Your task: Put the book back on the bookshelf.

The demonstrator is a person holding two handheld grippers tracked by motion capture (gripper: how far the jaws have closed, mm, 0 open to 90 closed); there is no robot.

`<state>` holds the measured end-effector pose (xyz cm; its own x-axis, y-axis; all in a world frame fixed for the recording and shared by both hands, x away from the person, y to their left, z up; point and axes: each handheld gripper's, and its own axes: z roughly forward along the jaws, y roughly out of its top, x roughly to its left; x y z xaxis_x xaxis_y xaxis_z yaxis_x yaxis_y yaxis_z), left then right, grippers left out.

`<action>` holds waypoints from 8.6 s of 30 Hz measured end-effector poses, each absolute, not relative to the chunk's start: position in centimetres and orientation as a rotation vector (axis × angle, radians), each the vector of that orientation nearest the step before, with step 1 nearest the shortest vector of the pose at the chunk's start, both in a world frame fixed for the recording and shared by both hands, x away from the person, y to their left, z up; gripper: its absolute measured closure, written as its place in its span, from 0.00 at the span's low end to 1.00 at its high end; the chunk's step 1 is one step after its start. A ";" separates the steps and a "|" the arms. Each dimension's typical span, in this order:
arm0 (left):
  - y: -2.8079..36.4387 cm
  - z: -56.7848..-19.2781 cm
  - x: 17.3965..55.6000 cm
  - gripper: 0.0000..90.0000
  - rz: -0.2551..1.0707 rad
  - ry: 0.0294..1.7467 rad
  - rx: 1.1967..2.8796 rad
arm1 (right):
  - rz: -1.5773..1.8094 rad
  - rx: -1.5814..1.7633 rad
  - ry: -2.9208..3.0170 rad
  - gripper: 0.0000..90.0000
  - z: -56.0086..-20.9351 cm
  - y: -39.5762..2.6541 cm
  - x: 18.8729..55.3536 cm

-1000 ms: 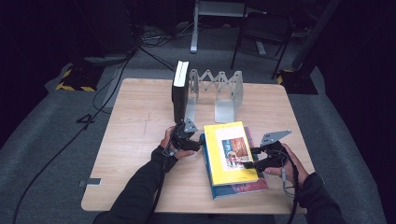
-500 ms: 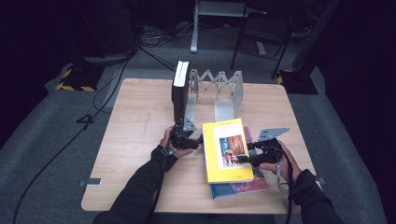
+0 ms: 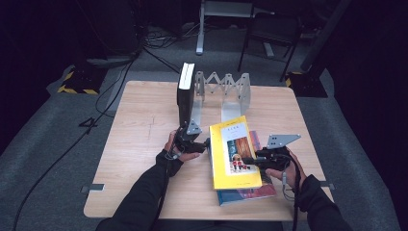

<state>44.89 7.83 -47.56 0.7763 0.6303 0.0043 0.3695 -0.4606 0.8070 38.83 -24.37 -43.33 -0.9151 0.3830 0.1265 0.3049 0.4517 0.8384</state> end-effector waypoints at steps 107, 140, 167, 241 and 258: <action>2.1 -42.8 36.3 0.68 0.301 0.364 1.957 | 1.406 0.371 2.138 0.76 -39.8 -26.3 33.1; 1.9 -40.8 35.4 0.73 0.298 0.286 1.868 | 1.358 0.510 2.151 0.56 -42.0 -27.0 34.1; 3.7 -39.7 37.8 0.84 0.524 0.437 1.827 | 1.159 0.666 2.165 0.44 -43.8 -31.0 34.9; 7.2 -47.2 44.7 0.80 0.884 1.292 1.482 | 1.052 0.789 2.236 0.44 -46.4 -32.8 35.1; 5.8 -47.0 46.0 0.79 0.898 1.332 1.463 | 1.022 0.751 2.281 0.43 -47.0 -31.9 35.2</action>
<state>45.96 5.83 -46.97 0.1442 0.9871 -0.0692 0.3057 0.0221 0.9519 35.15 -31.87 -47.03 -0.7075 0.6671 -0.2333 0.2701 0.5603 0.7830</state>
